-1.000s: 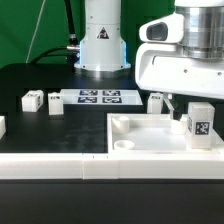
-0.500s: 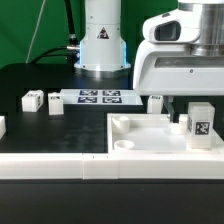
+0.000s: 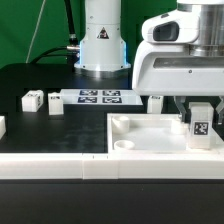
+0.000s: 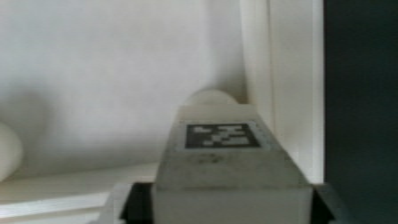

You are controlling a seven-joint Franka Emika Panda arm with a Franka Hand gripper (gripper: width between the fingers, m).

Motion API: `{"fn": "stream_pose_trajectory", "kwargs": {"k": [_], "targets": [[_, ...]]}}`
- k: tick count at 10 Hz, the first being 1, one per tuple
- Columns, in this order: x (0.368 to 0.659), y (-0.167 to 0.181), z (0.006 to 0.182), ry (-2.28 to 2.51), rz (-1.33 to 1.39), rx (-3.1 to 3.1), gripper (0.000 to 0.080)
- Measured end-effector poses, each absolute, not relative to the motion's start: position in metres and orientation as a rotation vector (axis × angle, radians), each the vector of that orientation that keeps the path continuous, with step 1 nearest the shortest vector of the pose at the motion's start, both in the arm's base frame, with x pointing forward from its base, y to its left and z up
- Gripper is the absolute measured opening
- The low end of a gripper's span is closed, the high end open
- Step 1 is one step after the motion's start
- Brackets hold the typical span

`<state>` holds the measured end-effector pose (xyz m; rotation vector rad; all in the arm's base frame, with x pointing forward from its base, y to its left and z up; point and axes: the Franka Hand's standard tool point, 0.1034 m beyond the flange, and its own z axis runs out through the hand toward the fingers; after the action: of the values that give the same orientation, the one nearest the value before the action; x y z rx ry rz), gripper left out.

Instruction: Assemble one leg

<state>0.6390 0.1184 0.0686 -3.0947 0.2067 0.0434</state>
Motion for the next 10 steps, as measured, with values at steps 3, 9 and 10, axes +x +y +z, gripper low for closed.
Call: {"fn": "stream_pose_trajectory", "kwargs": {"k": [3, 9, 10], "targets": [[0.6390, 0.1169, 0.0680, 0.628, 0.053, -3.029, 0.0288], [0.6387, 0.1178, 0.0674, 1.651, 0.060, -2.631, 0.0290], [0.6387, 0.1176, 0.0674, 1.735, 0.063, -2.578, 0.0290]]}}
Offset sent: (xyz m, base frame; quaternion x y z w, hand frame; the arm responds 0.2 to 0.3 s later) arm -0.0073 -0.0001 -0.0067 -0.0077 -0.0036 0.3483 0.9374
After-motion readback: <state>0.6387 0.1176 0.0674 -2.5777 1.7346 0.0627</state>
